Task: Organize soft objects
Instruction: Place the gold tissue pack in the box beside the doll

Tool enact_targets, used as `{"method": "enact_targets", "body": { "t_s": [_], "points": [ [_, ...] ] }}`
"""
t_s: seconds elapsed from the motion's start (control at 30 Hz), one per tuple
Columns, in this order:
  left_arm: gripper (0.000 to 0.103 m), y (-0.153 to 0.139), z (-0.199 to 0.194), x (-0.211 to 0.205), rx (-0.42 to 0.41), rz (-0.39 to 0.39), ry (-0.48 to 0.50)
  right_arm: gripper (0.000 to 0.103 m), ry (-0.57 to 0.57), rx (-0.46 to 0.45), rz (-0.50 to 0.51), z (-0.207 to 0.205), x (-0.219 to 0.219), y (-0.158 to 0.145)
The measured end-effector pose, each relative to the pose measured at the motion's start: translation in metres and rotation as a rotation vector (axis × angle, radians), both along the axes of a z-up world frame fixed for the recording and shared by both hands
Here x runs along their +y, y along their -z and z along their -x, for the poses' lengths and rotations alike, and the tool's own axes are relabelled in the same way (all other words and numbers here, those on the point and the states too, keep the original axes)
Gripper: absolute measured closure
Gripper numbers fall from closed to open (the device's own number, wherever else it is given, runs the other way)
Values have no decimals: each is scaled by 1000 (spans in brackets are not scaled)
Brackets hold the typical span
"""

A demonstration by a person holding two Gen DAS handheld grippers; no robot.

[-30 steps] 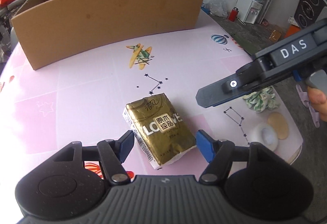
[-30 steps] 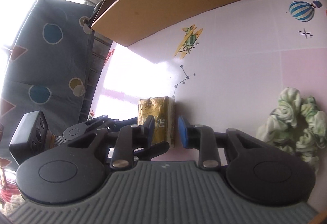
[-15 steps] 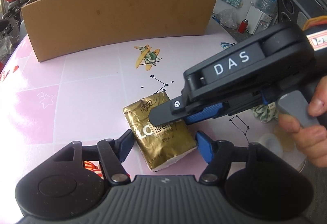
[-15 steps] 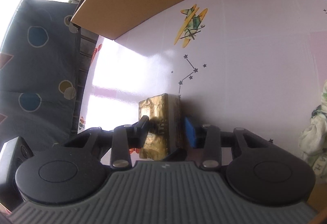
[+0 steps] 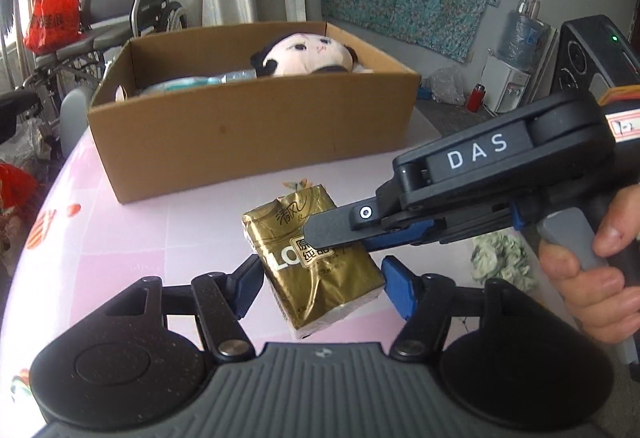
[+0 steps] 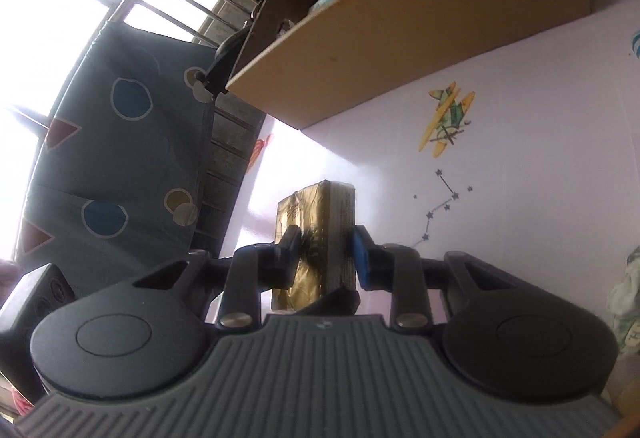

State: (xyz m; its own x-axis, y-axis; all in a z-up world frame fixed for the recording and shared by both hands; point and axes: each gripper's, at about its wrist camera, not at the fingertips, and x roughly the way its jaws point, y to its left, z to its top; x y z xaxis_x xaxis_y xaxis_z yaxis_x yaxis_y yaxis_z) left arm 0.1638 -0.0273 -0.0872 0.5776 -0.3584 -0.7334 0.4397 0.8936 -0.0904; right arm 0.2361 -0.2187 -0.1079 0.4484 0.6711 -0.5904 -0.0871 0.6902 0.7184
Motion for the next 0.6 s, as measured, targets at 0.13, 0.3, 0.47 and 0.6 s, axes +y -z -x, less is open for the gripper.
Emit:
{"method": "enact_targets", "body": {
  "t_s": [0.13, 0.3, 0.47, 0.6],
  "points": [
    [37, -37, -17, -1, -87, 20, -11, 77, -8, -92, 11, -28, -1, -45],
    [37, -76, -74, -11, -154, 20, -5, 77, 2, -156, 45, -95, -4, -85],
    [37, -86, -168, -25, -106, -5, 24, 77, 17, -146, 151, -182, -7, -95],
    [38, -70, -239, -40, -26, -75, 60, 77, 65, -43, 162, -252, -15, -63]
  ]
}}
